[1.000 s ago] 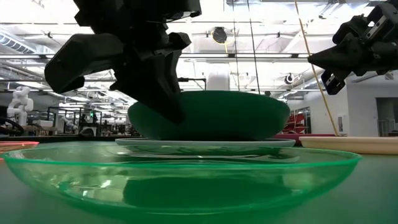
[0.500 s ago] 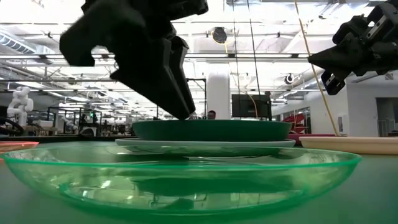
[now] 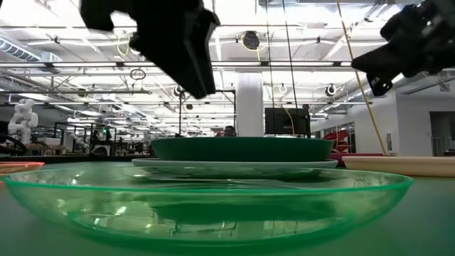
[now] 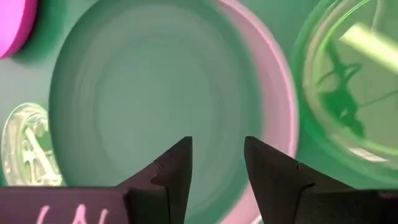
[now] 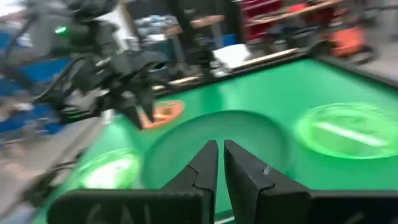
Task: Stack plastic plates
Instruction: Stack the large pink plate on top of the large green plate
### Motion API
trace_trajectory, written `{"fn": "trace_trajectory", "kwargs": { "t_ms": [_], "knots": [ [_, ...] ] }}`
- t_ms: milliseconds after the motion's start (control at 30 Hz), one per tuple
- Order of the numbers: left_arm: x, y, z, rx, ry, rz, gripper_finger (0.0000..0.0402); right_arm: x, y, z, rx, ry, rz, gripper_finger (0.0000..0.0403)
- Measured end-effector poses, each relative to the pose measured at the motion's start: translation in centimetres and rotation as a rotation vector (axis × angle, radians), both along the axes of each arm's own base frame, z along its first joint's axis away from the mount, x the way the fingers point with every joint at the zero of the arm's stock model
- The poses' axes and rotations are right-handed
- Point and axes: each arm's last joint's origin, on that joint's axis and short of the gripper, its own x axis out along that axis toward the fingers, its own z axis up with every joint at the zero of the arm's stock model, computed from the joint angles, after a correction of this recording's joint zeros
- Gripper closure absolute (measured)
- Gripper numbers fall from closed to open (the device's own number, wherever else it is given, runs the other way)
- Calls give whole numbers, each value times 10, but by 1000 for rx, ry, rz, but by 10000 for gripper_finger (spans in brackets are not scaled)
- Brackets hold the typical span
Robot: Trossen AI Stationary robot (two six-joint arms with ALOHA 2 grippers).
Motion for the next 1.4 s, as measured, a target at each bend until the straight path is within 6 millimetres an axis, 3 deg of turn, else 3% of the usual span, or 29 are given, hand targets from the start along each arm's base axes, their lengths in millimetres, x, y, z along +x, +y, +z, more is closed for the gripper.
{"fn": "trace_trajectory", "kwargs": {
  "t_ms": [133,267,400,500,733,1000,1233,1400],
  "knots": [
    [3,19,-1,18,7,30,247,5,-3,7,-24,120,-76,378],
    [-10,38,1,10,-13,58,248,14,-5,14,-30,211,-112,378],
    [-52,69,0,-25,-97,115,248,26,-7,21,-57,294,-144,378],
    [-85,86,12,-98,-282,168,248,34,-9,25,-94,372,-181,378],
    [-137,98,19,-203,-619,197,248,64,-18,36,-175,542,-268,378],
    [-146,99,-1,-207,-730,206,248,98,-45,41,-173,835,-345,344],
    [-142,95,-3,-278,-764,250,248,111,-68,22,-89,961,-431,280],
    [-143,88,-1,-329,-781,239,248,117,-75,2,-46,1046,-453,248]
  ]
}}
